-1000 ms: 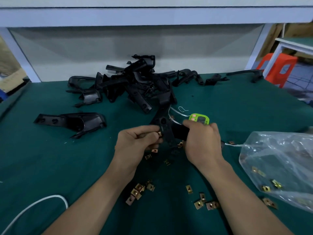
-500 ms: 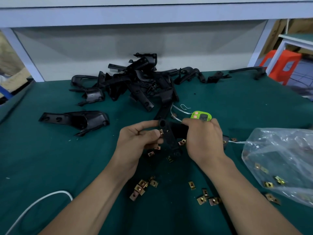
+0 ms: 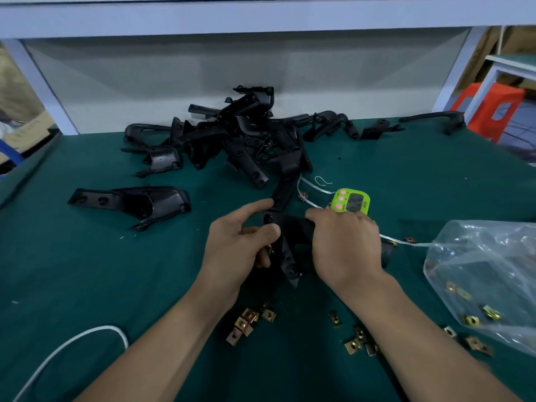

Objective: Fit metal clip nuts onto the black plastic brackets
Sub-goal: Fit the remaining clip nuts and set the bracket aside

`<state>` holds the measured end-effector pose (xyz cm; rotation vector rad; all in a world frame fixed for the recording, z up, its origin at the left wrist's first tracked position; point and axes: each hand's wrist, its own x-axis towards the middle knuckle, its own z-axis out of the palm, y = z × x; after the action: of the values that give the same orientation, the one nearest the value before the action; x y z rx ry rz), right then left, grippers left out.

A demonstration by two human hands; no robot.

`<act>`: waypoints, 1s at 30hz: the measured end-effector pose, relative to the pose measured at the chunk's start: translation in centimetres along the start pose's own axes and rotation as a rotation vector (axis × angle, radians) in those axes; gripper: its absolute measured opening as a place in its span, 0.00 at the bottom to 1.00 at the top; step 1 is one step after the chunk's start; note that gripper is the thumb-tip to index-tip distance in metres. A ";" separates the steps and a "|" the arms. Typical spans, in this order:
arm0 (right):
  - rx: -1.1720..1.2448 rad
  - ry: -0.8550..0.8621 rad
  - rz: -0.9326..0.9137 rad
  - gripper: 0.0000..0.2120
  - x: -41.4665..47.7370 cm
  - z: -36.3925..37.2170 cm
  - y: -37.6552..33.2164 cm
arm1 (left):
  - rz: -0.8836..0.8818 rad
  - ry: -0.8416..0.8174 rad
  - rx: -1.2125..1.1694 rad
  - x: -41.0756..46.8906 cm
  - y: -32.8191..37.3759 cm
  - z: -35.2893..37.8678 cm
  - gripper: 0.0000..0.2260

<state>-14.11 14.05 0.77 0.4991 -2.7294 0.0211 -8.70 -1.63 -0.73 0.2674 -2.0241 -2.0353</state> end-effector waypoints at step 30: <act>0.316 -0.011 0.351 0.14 1.1 2.2 3.3 | 0.247 -0.099 0.709 -1.5 -0.4 0.8 0.14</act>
<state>-16.99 16.58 -0.68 0.0931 -2.8001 0.5463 -7.52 -0.37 -1.23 0.0357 -2.6205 -1.1513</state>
